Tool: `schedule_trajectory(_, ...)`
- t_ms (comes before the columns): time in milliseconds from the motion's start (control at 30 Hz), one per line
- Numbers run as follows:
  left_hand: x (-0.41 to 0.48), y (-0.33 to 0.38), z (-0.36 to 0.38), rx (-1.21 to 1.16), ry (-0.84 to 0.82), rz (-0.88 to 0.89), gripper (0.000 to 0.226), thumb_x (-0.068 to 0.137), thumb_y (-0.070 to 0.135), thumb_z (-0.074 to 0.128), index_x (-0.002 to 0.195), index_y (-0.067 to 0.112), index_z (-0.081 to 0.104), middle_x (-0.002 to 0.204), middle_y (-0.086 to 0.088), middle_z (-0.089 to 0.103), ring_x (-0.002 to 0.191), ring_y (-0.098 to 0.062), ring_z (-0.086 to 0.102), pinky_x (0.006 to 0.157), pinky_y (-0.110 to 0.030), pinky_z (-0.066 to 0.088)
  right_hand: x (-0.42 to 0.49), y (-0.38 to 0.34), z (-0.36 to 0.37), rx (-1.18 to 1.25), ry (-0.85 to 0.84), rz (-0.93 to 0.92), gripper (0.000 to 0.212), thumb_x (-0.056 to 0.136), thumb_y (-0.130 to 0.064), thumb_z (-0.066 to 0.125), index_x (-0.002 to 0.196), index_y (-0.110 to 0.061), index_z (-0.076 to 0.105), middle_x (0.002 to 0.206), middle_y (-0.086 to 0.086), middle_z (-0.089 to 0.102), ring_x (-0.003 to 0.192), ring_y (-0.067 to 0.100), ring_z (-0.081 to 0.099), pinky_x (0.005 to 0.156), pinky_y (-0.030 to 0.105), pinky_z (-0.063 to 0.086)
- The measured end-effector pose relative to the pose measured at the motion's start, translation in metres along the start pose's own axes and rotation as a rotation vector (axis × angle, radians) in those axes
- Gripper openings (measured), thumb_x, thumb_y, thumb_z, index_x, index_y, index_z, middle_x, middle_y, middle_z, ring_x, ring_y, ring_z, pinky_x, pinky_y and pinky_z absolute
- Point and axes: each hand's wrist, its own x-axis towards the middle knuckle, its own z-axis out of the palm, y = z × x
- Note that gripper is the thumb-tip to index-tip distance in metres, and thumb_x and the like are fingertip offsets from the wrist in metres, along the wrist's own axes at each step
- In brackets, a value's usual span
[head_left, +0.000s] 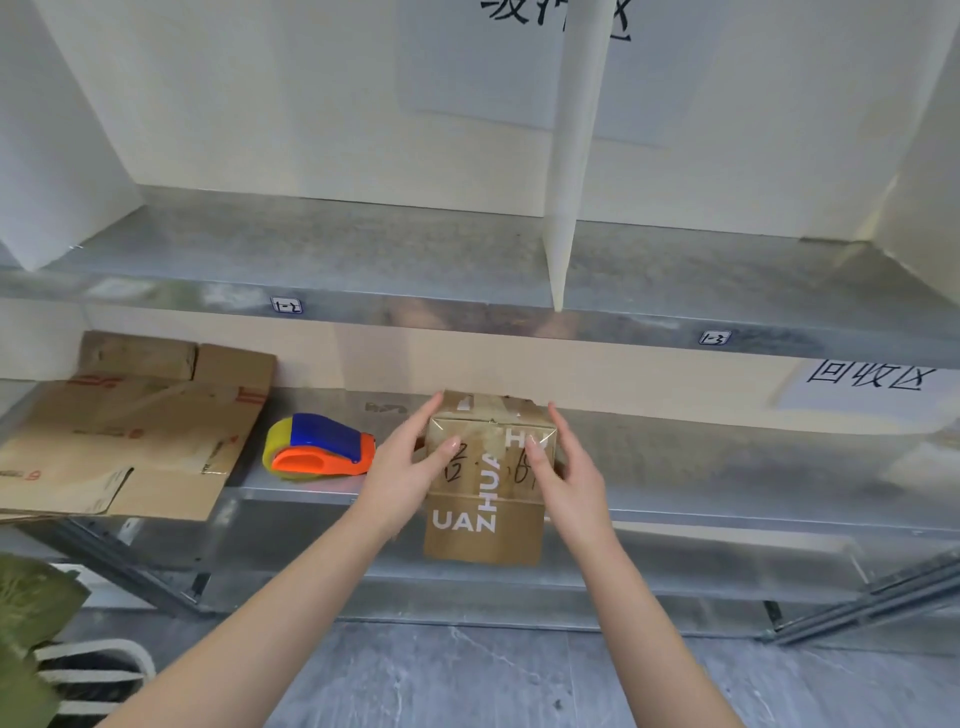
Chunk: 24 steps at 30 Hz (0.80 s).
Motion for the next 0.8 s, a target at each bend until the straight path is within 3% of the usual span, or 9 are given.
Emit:
schedule_trajectory(67, 0.0, 0.003, -0.011, -0.167, -0.112, -0.06, 0.047, 0.095, 0.047, 0.051, 0.139, 0.053, 0.037, 0.147, 0.022, 0.036, 0.131, -0.003, 0.036, 0.104, -0.03, 0.038, 0.003, -0.003, -0.011, 0.097, -0.07, 0.073, 0.05, 0.092, -0.065, 0.035, 0.141, -0.054, 0.035, 0.141, -0.022, 0.041, 0.133, 0.004, 0.038, 0.109, 0.032, 0.036)
schedule_trajectory(167, 0.004, 0.003, -0.023, -0.296, -0.142, -0.144, 0.038, 0.099, 0.045, 0.038, 0.135, 0.044, 0.047, 0.141, 0.014, 0.048, 0.126, -0.009, 0.046, 0.088, -0.023, 0.048, 0.009, -0.002, -0.024, 0.258, -0.198, 0.204, 0.044, 0.099, -0.059, 0.018, 0.135, -0.055, 0.043, 0.14, -0.015, 0.048, 0.125, 0.012, 0.045, 0.1, 0.039, 0.048)
schedule_trajectory(300, 0.009, 0.006, -0.021, -0.252, -0.087, -0.156, 0.028, 0.1, 0.024, 0.048, 0.122, 0.037, 0.059, 0.123, 0.006, 0.061, 0.108, -0.006, 0.061, 0.067, -0.017, 0.054, 0.011, -0.002, -0.023, 0.213, -0.224, 0.189, 0.038, 0.101, -0.046, 0.04, 0.138, -0.05, 0.045, 0.131, -0.015, 0.059, 0.114, -0.001, 0.052, 0.076, 0.023, 0.053)
schedule_trajectory(400, 0.013, 0.008, -0.017, -0.251, -0.038, -0.16, 0.025, 0.096, 0.021, 0.056, 0.118, 0.032, 0.063, 0.12, 0.008, 0.06, 0.097, -0.004, 0.064, 0.064, -0.018, 0.055, 0.013, -0.002, -0.022, 0.23, -0.182, 0.177, 0.036, 0.101, -0.042, 0.044, 0.136, -0.047, 0.05, 0.126, -0.015, 0.062, 0.112, -0.002, 0.053, 0.064, 0.016, 0.053)
schedule_trajectory(567, 0.016, 0.01, -0.009, -0.148, 0.049, -0.13, 0.017, 0.094, 0.022, 0.06, 0.111, 0.025, 0.064, 0.113, 0.014, 0.06, 0.095, -0.007, 0.065, 0.073, -0.032, 0.059, 0.013, 0.005, -0.013, 0.245, -0.093, 0.162, 0.031, 0.097, -0.044, 0.052, 0.126, -0.051, 0.058, 0.128, -0.012, 0.063, 0.122, 0.01, 0.055, 0.095, 0.044, 0.054)
schedule_trajectory(633, 0.018, 0.011, -0.008, -0.103, 0.049, -0.117, 0.014, 0.094, 0.024, 0.06, 0.108, 0.025, 0.063, 0.112, 0.015, 0.06, 0.094, -0.007, 0.064, 0.075, -0.034, 0.059, 0.011, 0.003, -0.011, 0.249, -0.069, 0.157, 0.03, 0.096, -0.045, 0.054, 0.125, -0.05, 0.059, 0.127, -0.013, 0.063, 0.117, 0.005, 0.057, 0.091, 0.039, 0.056)
schedule_trajectory(733, 0.015, 0.008, -0.008, -0.13, 0.013, -0.136, 0.01, 0.092, 0.024, 0.063, 0.102, 0.024, 0.063, 0.105, 0.013, 0.065, 0.092, -0.008, 0.067, 0.075, -0.035, 0.06, 0.007, -0.003, -0.011, 0.19, -0.039, 0.106, 0.024, 0.094, -0.045, 0.056, 0.117, -0.047, 0.064, 0.117, -0.022, 0.063, 0.109, -0.008, 0.055, 0.079, 0.019, 0.054)
schedule_trajectory(800, 0.012, 0.004, -0.007, -0.095, -0.005, -0.121, 0.008, 0.092, 0.025, 0.063, 0.1, 0.025, 0.061, 0.101, 0.012, 0.068, 0.091, -0.001, 0.067, 0.075, -0.034, 0.06, 0.009, -0.003, -0.011, 0.118, -0.006, 0.078, 0.018, 0.094, -0.043, 0.058, 0.11, -0.046, 0.066, 0.111, -0.025, 0.065, 0.107, -0.009, 0.056, 0.088, 0.022, 0.053)
